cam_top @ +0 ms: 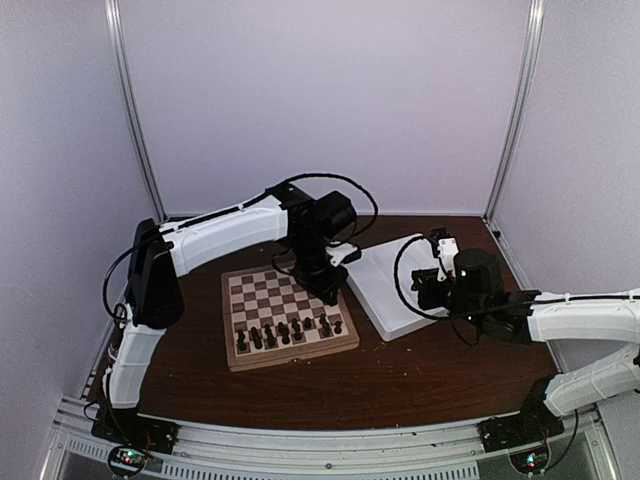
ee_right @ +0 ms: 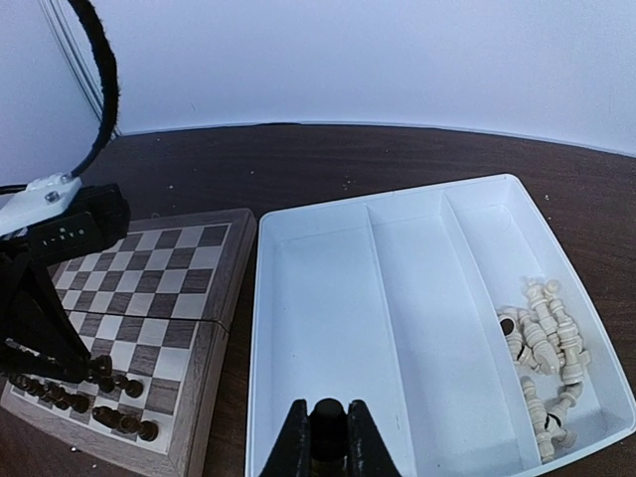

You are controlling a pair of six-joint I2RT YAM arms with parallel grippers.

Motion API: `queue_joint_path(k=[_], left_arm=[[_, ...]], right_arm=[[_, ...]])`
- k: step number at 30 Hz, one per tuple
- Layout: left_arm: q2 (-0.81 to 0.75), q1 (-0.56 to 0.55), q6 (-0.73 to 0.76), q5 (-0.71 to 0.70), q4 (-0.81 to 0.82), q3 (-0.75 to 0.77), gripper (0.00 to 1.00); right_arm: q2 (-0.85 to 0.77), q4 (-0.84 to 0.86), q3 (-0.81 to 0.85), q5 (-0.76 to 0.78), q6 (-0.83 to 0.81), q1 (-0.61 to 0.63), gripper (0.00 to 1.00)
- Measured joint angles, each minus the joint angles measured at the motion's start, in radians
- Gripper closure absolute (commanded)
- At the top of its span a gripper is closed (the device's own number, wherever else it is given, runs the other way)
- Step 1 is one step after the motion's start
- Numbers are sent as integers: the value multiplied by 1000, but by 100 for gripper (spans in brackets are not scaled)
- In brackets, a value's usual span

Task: Set up the chess pieces on the board
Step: Place the chess piece on the chessboard.

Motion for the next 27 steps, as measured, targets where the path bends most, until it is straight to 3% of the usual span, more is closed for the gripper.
queue_joint_path(k=[27], left_arm=[[118, 7, 24, 15, -18, 61, 100]], right_arm=[[18, 32, -9, 8, 1, -5, 98]])
